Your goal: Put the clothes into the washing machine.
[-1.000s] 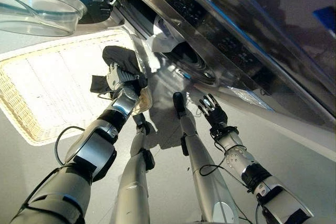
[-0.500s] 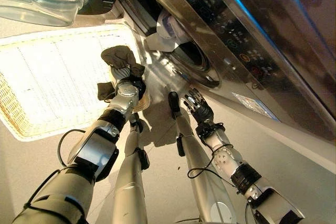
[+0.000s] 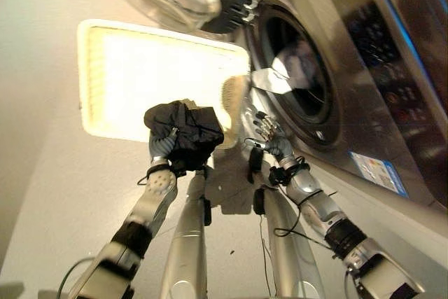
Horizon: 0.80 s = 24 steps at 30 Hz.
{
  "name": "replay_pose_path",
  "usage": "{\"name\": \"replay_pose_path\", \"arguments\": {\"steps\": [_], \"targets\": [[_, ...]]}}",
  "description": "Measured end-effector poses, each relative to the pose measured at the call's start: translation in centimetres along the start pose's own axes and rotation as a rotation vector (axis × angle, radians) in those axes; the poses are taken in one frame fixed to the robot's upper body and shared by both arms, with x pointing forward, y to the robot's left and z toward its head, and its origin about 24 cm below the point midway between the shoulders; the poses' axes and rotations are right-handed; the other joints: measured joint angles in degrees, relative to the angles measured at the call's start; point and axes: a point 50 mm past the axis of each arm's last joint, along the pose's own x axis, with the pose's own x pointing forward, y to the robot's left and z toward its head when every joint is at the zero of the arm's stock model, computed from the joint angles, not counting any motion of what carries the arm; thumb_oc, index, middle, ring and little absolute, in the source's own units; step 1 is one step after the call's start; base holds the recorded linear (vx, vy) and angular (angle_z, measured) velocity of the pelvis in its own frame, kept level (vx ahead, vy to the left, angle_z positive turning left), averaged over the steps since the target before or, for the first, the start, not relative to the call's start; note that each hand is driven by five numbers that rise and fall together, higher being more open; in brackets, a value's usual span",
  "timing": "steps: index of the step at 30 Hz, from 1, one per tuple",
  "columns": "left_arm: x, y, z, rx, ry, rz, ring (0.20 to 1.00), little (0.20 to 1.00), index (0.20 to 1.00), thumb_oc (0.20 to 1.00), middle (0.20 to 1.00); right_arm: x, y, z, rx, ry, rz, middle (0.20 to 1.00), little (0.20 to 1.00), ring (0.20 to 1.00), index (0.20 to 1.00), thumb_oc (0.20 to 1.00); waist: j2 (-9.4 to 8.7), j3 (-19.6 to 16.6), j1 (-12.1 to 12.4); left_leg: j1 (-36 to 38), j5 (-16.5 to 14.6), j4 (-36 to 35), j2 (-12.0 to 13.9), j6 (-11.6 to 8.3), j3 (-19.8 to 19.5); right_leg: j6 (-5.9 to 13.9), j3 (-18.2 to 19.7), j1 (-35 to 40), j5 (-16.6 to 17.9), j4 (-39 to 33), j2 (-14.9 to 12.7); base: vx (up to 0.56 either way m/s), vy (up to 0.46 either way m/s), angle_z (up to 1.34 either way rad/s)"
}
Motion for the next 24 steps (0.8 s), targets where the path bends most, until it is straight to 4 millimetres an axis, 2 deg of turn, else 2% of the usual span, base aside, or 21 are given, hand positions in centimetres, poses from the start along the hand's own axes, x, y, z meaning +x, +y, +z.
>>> {"name": "replay_pose_path", "arguments": {"steps": [2, 4, 5, 9, 11, 16, 24], "targets": [[-0.3, -0.4, 0.9, -0.036, -0.020, -0.117, 0.200, 0.200, 0.200, 0.200, 0.200, 0.7, -0.2, 0.8, -0.114, -0.012, 0.048, 1.000, 1.000, 1.000, 1.000, 1.000, 1.42, -0.02, 1.68, 0.31, -0.18, 0.71, -0.54, 0.04, -1.23, -0.05, -1.19, 0.60, -1.48, 1.61, -0.98, -0.02, 0.019, 0.40], [-0.4, -1.2, 2.0, -0.057, -0.048, -0.240, 0.200, 0.200, 0.200, 0.200, 0.200, 1.6, 0.3, 1.7, -0.203, -0.036, 0.100, 1.000, 1.000, 1.000, 1.000, 1.000, 1.70, 0.00, 2.77, 0.31, -0.26, 1.67, -0.81, -0.05, -1.30, 0.06, -1.29, 0.84, -1.95, 2.94, -1.43, -0.01, 0.039, 0.19], [-0.4, -1.2, 2.0, -0.057, -0.048, -0.240, 0.200, 0.200, 0.200, 0.200, 0.200, 1.6, 0.3, 1.7, -0.203, -0.036, 0.100, 1.000, 1.000, 1.000, 1.000, 1.000, 1.70, 0.00, 2.77, 0.31, -0.26, 1.67, -0.81, -0.05, -1.30, 0.06, -1.29, 0.84, -1.95, 2.94, -1.43, -0.01, 0.027, 0.08], [-0.5, -4.4, 3.4, -0.118, -0.076, -0.492, 0.200, 0.200, 0.200, 0.200, 0.200, 2.1, 1.3, 2.1, -0.309, -0.045, 0.164, 1.000, 1.000, 1.000, 1.000, 1.000, 1.78, 0.03, 2.84, 1.25, -0.31, 2.21, -1.18, 0.17, -2.21, 0.39, -2.46, 2.83, -2.02, 2.31, -1.86, -0.03, 0.032, 0.14], [-0.5, -5.2, 3.7, -0.126, -0.081, -0.556, 0.200, 0.200, 0.200, 0.200, 0.200, 2.1, 1.7, 1.9, -0.329, -0.041, 0.187, 1.000, 1.000, 1.000, 1.000, 1.000, 1.78, 0.03, 2.67, 1.50, -0.26, 2.23, -1.12, 0.18, -2.21, 0.46, -2.51, 3.23, -1.88, 2.19, -1.76, 0.00, 0.000, 0.00], [-0.7, -6.3, 3.6, -0.113, -0.054, -0.644, 0.200, 0.200, 0.200, 0.200, 0.200, 1.9, 2.2, 1.3, -0.345, 0.008, 0.272, 1.000, 1.000, 1.000, 1.000, 1.000, 1.78, 0.03, 2.61, 1.52, -0.15, 2.28, -0.76, 0.28, -2.21, 0.37, -2.68, 3.52, -1.73, 1.83, -1.38, 0.00, -0.006, 0.00], [-1.0, -6.8, 3.0, -0.049, 0.000, -0.725, 0.200, 0.200, 0.200, 0.200, 0.200, 1.3, 3.1, 0.1, -0.163, 0.173, 0.500, 1.000, 1.000, 1.000, 1.000, 1.000, 1.78, 0.03, 2.04, 2.52, -0.26, 1.82, 0.31, 0.14, -2.03, 0.23, -3.41, 6.05, -0.51, -1.59, -0.15, -0.01, -0.009, -0.01]]}}
